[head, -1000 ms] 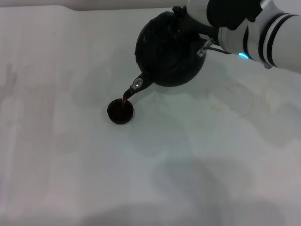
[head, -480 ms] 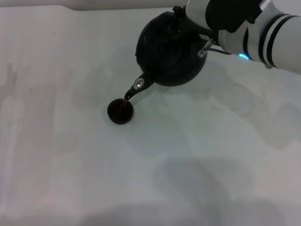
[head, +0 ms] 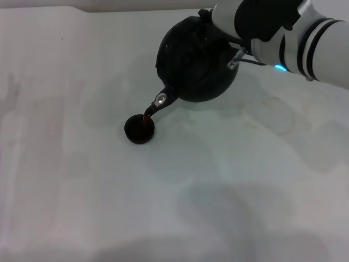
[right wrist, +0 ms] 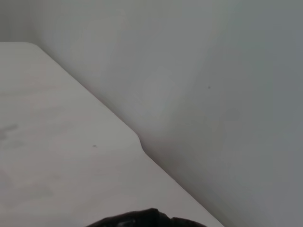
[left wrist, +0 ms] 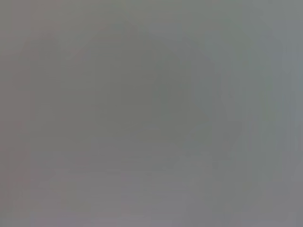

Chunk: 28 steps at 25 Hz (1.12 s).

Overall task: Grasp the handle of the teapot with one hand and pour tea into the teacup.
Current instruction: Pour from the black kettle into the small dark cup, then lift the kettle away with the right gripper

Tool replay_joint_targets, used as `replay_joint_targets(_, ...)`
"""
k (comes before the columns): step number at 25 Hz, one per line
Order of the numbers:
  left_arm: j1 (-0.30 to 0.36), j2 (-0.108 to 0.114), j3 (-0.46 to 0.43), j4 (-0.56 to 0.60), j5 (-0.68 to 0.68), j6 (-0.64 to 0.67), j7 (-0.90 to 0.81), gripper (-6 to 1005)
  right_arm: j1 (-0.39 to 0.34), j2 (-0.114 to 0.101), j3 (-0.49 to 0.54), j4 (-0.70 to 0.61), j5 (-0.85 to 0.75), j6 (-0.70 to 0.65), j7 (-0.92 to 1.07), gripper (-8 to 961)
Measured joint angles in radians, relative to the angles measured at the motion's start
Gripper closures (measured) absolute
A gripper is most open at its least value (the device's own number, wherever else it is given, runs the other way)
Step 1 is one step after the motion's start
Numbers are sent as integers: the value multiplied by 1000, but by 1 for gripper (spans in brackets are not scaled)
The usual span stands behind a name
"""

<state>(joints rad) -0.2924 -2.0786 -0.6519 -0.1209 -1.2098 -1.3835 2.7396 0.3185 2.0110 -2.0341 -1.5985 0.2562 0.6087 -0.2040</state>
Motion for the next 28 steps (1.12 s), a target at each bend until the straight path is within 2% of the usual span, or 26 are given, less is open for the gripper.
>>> replay_joint_targets(28, 2, 0, 0, -10, -1, -3, 0, 137, -2, 2, 5, 11, 9, 12, 62, 746)
